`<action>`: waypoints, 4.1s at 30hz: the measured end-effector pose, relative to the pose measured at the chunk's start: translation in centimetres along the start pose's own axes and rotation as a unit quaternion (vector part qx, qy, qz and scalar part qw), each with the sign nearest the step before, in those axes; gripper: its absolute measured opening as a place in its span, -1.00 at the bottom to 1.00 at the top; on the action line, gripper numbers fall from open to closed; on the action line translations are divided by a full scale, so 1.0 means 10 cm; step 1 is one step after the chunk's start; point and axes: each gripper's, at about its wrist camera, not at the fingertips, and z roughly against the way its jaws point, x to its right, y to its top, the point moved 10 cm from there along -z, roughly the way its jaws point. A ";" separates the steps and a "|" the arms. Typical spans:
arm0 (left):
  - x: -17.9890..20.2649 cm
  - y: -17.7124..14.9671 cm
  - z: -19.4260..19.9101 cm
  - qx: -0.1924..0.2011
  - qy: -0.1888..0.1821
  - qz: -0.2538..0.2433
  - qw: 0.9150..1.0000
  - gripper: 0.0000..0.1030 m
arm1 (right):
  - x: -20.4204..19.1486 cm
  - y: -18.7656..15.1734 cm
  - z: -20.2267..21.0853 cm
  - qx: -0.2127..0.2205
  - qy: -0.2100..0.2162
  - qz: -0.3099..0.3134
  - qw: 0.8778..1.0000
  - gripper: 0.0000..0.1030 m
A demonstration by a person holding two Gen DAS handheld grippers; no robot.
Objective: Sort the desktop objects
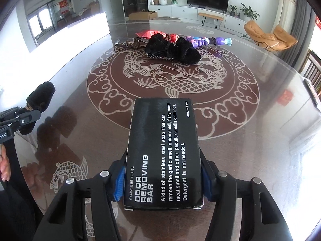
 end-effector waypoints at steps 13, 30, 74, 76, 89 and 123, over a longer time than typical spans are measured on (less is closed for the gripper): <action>-1.45 0.80 1.28 0.109 0.059 0.100 0.987 -0.24 | -1.58 1.30 0.67 0.097 0.111 0.064 0.987 0.14; -2.51 0.54 0.68 -0.015 0.149 0.145 0.978 0.20 | -4.18 2.55 -0.56 0.014 0.172 0.136 0.976 0.20; 0.44 0.36 -1.03 -0.057 0.094 -0.066 0.992 1.00 | 0.23 0.23 -0.22 0.032 -0.049 -0.049 0.997 1.00; 0.43 0.34 -1.00 -0.056 0.099 -0.061 0.992 1.00 | 0.23 0.23 -0.22 0.032 -0.049 -0.049 0.997 1.00; 0.42 0.34 -1.00 -0.057 0.098 -0.060 0.992 1.00 | 0.23 0.22 -0.23 0.032 -0.049 -0.049 0.997 1.00; 0.41 0.35 -1.00 -0.057 0.098 -0.059 0.992 1.00 | 0.23 0.22 -0.23 0.032 -0.049 -0.049 0.997 1.00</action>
